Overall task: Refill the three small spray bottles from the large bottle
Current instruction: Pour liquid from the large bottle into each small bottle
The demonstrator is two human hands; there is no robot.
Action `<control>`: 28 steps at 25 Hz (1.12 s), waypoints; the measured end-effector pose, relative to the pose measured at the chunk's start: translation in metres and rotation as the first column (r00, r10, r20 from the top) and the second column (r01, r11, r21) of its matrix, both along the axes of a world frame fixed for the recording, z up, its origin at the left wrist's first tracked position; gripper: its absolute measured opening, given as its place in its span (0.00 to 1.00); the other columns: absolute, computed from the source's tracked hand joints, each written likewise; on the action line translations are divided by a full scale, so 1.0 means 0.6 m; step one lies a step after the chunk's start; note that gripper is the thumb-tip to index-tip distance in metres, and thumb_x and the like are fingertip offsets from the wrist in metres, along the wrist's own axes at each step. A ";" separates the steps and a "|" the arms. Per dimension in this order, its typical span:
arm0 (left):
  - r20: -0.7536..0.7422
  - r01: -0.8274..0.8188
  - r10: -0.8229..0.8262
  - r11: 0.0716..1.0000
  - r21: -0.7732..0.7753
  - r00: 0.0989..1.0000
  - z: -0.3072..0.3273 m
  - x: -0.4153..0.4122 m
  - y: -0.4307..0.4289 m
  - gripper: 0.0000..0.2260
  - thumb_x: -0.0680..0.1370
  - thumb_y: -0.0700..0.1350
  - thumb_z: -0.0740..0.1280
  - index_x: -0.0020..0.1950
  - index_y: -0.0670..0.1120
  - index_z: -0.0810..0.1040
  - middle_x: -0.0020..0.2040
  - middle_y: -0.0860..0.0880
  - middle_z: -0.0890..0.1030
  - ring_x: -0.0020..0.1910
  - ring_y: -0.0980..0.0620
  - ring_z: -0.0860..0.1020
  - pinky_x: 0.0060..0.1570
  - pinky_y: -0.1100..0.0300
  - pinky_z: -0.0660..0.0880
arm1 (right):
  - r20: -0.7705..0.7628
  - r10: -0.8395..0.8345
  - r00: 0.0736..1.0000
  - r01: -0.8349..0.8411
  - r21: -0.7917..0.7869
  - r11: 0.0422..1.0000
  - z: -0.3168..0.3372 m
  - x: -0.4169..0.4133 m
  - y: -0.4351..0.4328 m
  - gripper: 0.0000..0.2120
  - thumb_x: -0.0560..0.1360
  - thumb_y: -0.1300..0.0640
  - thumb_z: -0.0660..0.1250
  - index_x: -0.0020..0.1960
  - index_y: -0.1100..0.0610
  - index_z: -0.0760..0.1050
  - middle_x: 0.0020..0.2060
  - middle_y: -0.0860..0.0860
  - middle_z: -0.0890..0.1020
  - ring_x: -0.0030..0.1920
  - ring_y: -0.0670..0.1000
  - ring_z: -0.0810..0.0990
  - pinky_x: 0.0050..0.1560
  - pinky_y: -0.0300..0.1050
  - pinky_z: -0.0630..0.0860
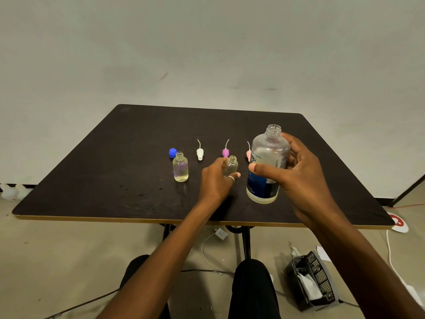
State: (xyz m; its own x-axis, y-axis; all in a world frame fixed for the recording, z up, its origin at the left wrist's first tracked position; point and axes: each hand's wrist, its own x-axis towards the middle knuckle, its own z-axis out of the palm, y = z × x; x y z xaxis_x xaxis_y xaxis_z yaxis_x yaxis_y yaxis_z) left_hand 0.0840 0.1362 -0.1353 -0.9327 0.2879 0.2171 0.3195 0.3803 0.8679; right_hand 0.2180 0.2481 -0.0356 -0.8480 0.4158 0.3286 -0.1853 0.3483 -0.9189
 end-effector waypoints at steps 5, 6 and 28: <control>0.008 0.003 -0.003 0.995 0.098 1.000 0.038 0.041 -0.084 0.20 0.71 0.46 0.78 0.61 0.49 0.79 0.51 0.56 0.83 0.51 0.62 0.81 0.48 0.72 0.76 | 0.017 0.021 1.000 -0.022 0.017 1.000 -0.002 0.002 -0.002 0.37 0.61 0.51 0.80 0.67 0.44 0.71 0.57 0.41 0.80 0.57 0.45 0.80 0.51 0.42 0.81; 0.013 -0.012 0.010 0.994 0.113 1.000 0.043 0.055 -0.107 0.20 0.70 0.46 0.78 0.61 0.49 0.80 0.51 0.56 0.84 0.51 0.62 0.81 0.49 0.71 0.77 | 0.021 0.031 0.999 -0.031 0.018 0.999 -0.003 0.002 -0.004 0.38 0.59 0.49 0.80 0.67 0.44 0.71 0.57 0.42 0.80 0.57 0.45 0.80 0.51 0.42 0.81; -0.071 -0.023 0.035 0.987 0.160 0.997 0.093 0.114 -0.196 0.23 0.68 0.47 0.80 0.62 0.54 0.80 0.48 0.65 0.81 0.50 0.67 0.81 0.53 0.70 0.78 | 0.113 0.008 0.994 -0.060 0.459 0.887 -0.022 0.001 -0.026 0.38 0.62 0.43 0.79 0.69 0.42 0.68 0.59 0.41 0.77 0.53 0.42 0.77 0.45 0.28 0.74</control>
State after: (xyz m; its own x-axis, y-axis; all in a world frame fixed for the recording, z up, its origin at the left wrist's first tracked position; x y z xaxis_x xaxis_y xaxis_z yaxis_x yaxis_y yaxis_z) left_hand 0.1521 0.0184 -0.0793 -0.9201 0.2177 0.3256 0.3750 0.2498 0.8927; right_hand 0.2188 0.2323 -0.0490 -0.8991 0.2095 0.3844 -0.1163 0.7322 -0.6711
